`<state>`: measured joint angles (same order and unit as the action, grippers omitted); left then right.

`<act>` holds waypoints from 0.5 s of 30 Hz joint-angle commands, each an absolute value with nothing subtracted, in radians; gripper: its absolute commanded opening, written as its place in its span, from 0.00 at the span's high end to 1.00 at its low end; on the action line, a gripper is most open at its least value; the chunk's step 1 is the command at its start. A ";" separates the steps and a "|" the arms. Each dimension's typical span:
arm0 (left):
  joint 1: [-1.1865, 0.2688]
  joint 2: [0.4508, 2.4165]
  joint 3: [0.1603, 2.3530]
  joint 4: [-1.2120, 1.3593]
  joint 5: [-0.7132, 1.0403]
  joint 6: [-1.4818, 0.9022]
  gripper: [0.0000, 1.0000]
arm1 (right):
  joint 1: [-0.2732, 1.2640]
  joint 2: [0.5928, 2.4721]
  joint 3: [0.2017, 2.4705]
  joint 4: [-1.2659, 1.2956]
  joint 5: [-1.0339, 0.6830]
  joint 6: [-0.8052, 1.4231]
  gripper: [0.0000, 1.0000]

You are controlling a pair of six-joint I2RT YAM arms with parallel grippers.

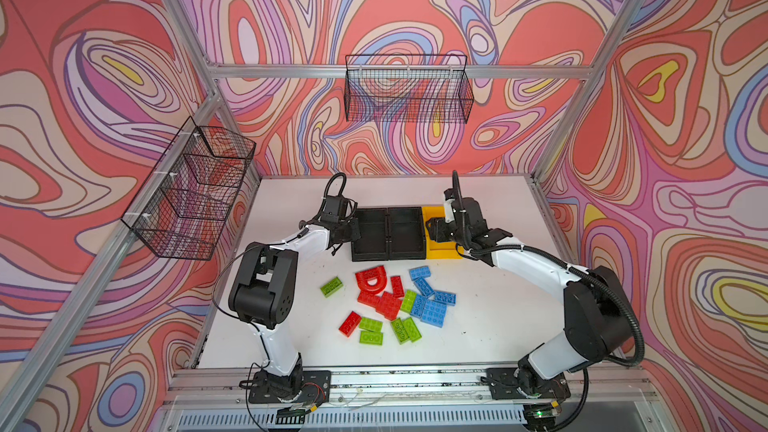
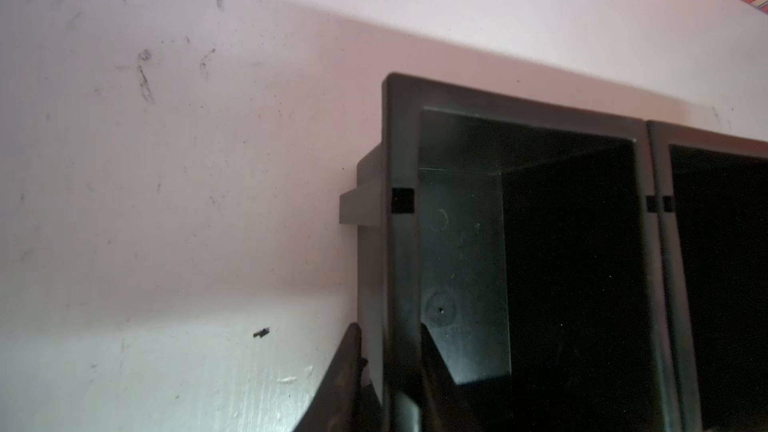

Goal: Sort the legos into containers by color
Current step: 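Lower the right gripper onto a lime-green brick while the left gripper waits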

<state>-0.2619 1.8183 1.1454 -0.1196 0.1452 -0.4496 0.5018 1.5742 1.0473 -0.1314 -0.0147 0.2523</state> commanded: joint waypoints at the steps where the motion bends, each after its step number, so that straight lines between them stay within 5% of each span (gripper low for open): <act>1: -0.256 1.842 1.186 -0.159 0.109 -0.451 0.76 | 0.581 1.557 1.056 -0.248 -0.124 0.137 0.31; 15: -0.250 1.875 1.232 -0.184 0.116 -0.419 0.78 | 0.949 1.564 1.017 -0.426 -0.135 0.244 0.33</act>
<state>-0.2604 1.8553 1.2060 -0.1417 0.1238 -0.4335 0.8921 1.5784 1.0389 -0.3527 -0.1635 0.1974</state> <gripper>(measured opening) 0.225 0.676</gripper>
